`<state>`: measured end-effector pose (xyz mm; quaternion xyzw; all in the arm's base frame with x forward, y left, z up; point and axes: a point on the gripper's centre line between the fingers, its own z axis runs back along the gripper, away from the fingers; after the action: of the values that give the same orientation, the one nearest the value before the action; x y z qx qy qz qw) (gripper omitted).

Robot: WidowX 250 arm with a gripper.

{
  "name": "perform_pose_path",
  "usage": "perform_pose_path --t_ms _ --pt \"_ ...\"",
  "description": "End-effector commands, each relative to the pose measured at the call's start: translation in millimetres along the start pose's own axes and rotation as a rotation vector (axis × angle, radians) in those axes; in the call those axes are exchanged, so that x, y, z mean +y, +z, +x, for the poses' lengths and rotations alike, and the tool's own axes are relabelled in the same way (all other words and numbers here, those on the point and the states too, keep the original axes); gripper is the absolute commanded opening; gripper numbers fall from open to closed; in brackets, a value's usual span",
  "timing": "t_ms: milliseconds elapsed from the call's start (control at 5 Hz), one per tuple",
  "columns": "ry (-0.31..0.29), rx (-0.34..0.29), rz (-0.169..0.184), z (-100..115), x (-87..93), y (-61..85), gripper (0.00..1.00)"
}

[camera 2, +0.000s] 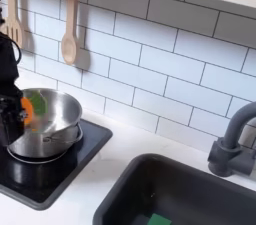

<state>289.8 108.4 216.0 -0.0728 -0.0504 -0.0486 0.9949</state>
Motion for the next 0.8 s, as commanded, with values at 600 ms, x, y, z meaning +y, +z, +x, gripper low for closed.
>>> perform_pose_path --t_ms 600 --pt "0.124 0.042 0.005 50 54.7 -24.9 0.00"
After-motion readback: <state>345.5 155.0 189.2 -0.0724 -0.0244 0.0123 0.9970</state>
